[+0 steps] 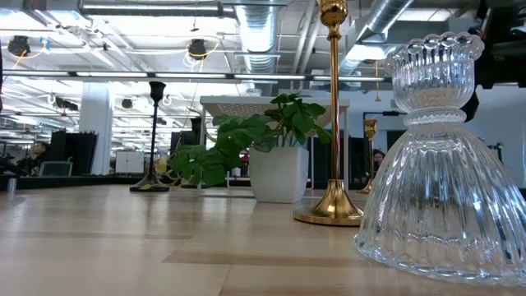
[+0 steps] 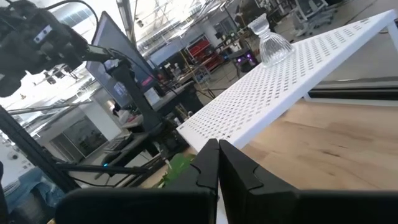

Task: Pick & Place candle stick holders
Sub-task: Align the transparent candle holder with the other transparent candle holder on the shelf

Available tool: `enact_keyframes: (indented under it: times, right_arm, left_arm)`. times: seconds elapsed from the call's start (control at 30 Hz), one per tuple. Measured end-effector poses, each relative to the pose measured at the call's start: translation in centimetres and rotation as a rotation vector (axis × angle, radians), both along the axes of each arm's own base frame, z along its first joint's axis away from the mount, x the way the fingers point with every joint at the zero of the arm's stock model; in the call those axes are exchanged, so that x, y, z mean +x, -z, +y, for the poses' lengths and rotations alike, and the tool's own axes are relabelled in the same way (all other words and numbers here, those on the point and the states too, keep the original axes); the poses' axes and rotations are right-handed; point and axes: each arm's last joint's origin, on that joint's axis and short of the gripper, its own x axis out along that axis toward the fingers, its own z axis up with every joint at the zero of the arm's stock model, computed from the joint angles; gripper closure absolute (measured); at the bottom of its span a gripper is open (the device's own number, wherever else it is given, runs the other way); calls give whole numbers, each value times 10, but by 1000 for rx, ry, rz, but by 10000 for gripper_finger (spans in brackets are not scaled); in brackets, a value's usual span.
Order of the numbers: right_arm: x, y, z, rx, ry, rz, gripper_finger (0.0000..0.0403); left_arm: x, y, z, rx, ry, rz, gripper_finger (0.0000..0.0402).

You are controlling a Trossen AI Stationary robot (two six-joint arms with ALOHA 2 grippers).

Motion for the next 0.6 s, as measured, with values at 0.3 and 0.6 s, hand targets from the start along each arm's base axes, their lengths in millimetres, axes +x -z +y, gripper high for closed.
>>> enact_keyframes:
  times: [0.3, 0.6]
  right_arm:
    - [0, 0, 0, 2, 4, -3, 403]
    - [0, 0, 0, 33, 5, -15, 403]
  left_arm:
    - [-13, 20, 3, 68, -47, 104, 398]
    - [-41, 65, 11, -11, -25, 85, 397]
